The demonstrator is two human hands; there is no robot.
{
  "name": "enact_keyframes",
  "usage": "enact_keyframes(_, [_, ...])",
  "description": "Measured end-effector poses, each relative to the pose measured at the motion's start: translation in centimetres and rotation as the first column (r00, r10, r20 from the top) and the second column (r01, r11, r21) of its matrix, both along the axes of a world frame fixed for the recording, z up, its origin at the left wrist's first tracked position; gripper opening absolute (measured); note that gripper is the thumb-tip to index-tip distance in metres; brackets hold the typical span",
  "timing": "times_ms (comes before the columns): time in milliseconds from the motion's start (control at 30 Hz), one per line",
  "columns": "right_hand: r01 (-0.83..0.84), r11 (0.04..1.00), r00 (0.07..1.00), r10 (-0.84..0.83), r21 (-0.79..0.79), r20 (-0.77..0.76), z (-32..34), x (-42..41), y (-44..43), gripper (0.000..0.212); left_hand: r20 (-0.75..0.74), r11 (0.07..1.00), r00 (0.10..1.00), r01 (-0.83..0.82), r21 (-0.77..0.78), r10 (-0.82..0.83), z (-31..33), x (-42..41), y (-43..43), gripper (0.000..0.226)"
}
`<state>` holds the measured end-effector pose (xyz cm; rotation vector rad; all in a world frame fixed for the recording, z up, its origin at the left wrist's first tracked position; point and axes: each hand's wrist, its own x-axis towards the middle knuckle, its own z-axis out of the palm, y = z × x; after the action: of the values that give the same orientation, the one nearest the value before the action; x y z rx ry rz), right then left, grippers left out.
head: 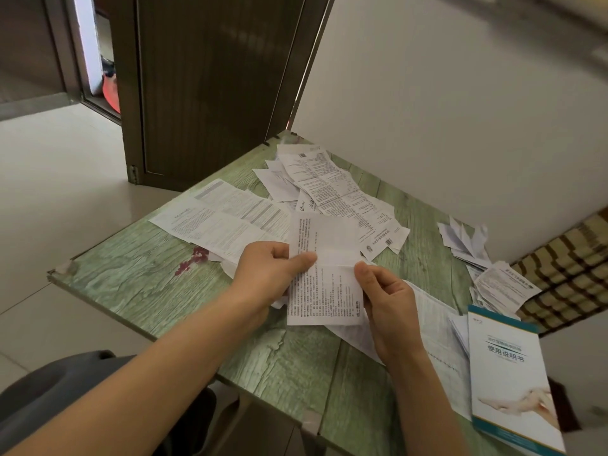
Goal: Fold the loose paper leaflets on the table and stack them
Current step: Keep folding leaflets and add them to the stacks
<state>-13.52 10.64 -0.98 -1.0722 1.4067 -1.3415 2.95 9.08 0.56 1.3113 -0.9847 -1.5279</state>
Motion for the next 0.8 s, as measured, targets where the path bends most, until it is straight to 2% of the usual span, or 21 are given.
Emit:
enact_keyframes(133, [0.021, 1.0, 1.0, -0.021, 0.009, -0.004, -0.1, -0.1, 0.0, 0.021, -0.073, 0.997, 0.997, -0.034, 0.065, 0.038, -0.3, -0.4, 0.1, 0.021])
enact_keyframes(233, [0.101, 0.989, 0.984, -0.116, -0.105, -0.139, -0.1, -0.2, -0.1, 0.003, 0.127, 0.999, 0.992, 0.002, -0.047, 0.004, -0.4, -0.2, -0.4, 0.031])
enact_keyframes(300, [0.149, 0.938, 0.906, -0.257, -0.313, -0.338, 0.3, -0.5, 0.0, 0.01, 0.248, 0.989, 0.966, 0.103, -0.108, -0.073, -0.4, 0.1, -0.7, 0.034])
enact_keyframes(367, [-0.021, 0.871, 0.76, -0.305, -0.491, -0.574, 1.6, 0.0, 0.3, 0.02, 0.29, 0.965, 0.934, 0.245, -0.092, -0.21, -0.3, 0.5, -0.8, 0.03])
enact_keyframes(400, [-0.165, 0.855, 0.661, -0.273, -0.491, -0.699, 2.3, 0.6, 0.5, 0.027, 0.306, 0.947, 0.912, 0.309, -0.082, -0.271, -0.1, 0.8, -0.8, 0.026])
enact_keyframes(434, [-0.304, 0.849, 0.528, -0.228, -0.433, -0.818, 3.0, 1.0, 0.5, 0.033, 0.33, 0.923, 0.885, 0.375, -0.085, -0.329, 0.2, 1.0, -0.7, 0.025])
enact_keyframes(500, [-0.471, 0.858, 0.231, -0.104, -0.205, -0.967, 4.3, 1.9, 0.5, 0.032, 0.408, 0.857, 0.809, 0.503, -0.107, -0.423, 0.4, 1.2, -0.7, 0.025])
enact_keyframes(534, [-0.489, 0.87, 0.123, 0.0, -0.061, -0.992, 4.9, 2.1, 0.3, 0.026, 0.442, 0.824, 0.771, 0.555, -0.111, -0.459, 0.4, 1.4, -0.7, 0.026])
enact_keyframes(567, [-0.48, 0.874, 0.062, 0.117, 0.073, -0.991, 5.3, 2.0, 0.2, 0.019, 0.463, 0.794, 0.739, 0.597, -0.115, -0.489, 0.5, 1.4, -0.7, 0.026])
enact_keyframes(634, [-0.463, 0.86, 0.077, 0.278, 0.212, -0.957, 5.8, 1.6, -0.2, 0.007, 0.468, 0.751, 0.709, 0.646, -0.132, -0.527, 0.4, 1.5, -0.6, 0.03])
enact_keyframes(734, [-0.475, 0.851, 0.254, 0.375, 0.222, -0.892, 6.0, 1.1, -0.4, 0.012, 0.46, 0.74, 0.704, 0.659, -0.136, -0.542, 0.4, 1.4, -0.5, 0.031])
enact_keyframes(800, [-0.485, 0.843, 0.335, 0.423, 0.23, -0.842, 6.3, 0.7, -0.4, 0.019, 0.481, 0.74, 0.692, 0.661, -0.124, -0.538, 0.4, 1.3, -0.4, 0.026])
